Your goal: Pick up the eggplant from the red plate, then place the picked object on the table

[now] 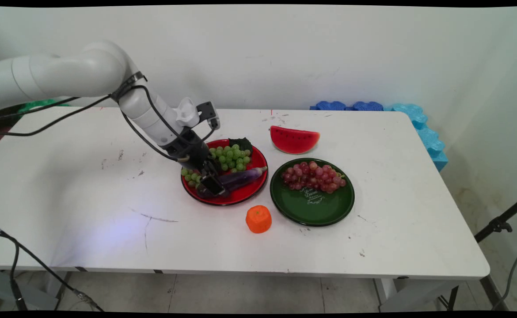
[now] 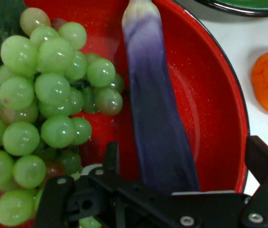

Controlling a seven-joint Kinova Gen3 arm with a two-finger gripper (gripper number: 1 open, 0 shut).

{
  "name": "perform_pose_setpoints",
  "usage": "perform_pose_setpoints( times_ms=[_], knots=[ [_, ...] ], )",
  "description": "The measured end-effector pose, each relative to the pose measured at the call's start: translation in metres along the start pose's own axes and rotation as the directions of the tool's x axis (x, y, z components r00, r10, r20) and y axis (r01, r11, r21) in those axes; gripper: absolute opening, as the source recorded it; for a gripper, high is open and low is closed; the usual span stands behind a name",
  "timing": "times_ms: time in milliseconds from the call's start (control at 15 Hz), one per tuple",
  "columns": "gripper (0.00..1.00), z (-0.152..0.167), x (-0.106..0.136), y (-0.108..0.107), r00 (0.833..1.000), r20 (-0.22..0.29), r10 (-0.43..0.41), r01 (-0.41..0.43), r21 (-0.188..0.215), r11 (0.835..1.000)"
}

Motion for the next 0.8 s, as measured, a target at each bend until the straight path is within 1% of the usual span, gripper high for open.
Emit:
perform_pose_setpoints(
  times_ms=[267,333,800],
  knots=[
    [1.00,0.009,0.002,-0.004,1.000,-0.003,0.001,-0.001,-0.002,1.000],
    [0.00,0.011,0.002,-0.005,1.000,-0.003,0.002,-0.002,-0.002,1.000],
    [0.00,0.019,0.005,-0.007,1.000,-0.005,0.024,-0.024,-0.008,1.000]
  ],
)
